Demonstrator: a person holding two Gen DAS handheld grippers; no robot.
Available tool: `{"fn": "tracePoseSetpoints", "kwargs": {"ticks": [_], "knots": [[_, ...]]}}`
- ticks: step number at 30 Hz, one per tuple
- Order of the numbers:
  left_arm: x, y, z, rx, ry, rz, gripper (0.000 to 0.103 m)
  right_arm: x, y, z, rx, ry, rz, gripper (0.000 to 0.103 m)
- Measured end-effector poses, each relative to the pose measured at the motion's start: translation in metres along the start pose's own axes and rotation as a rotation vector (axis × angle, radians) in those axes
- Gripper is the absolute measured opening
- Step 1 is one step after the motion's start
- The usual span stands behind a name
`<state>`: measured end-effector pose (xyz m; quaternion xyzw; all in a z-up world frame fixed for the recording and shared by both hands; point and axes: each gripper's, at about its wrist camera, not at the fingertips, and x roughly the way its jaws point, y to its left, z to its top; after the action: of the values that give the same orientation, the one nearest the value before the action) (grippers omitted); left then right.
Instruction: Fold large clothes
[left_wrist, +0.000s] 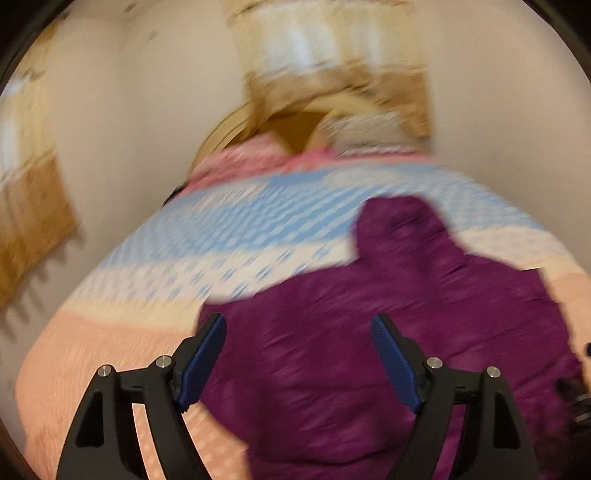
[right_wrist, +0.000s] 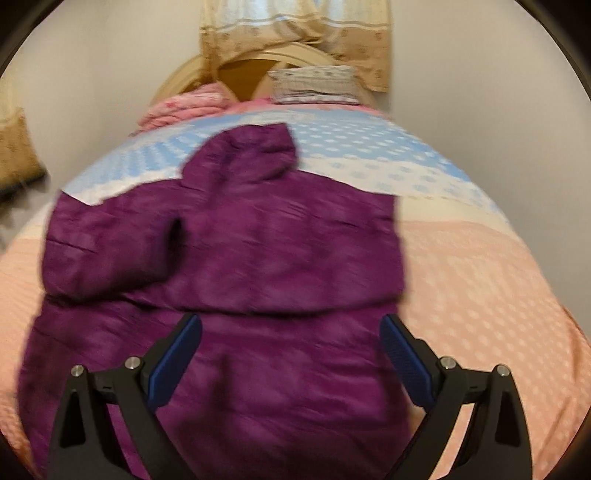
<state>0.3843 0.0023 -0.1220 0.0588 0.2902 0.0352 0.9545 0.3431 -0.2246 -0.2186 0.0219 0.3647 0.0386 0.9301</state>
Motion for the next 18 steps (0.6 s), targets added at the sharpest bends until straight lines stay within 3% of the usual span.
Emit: {"fn": "tracePoseSetpoints", "kwargs": {"ticks": [5,10,13,14,15,18], "knots": [[0.036,0.056,-0.037,-0.098,0.118,0.069,0.081,0.024,0.036,0.027,-0.026,0.025,0.108,0.093],[0.055,0.08,-0.058,-0.146,0.175,0.093,0.081,0.062,0.058,0.039,0.011,0.103,0.181,0.085],[0.063,0.086,-0.064,-0.16,0.197,0.093,0.081,0.082,0.069,0.036,0.026,0.165,0.249,0.053],[0.065,0.087,-0.065,-0.166,0.203,0.091,0.081,0.086,0.069,0.036,0.036,0.175,0.271,0.028],[0.067,0.087,-0.066,-0.168,0.206,0.089,0.081,0.085,0.068,0.036,0.044,0.162,0.26,0.02],[0.069,0.089,-0.068,-0.173,0.212,0.086,0.081,0.076,0.061,0.035,0.059,0.119,0.246,0.011]]}}
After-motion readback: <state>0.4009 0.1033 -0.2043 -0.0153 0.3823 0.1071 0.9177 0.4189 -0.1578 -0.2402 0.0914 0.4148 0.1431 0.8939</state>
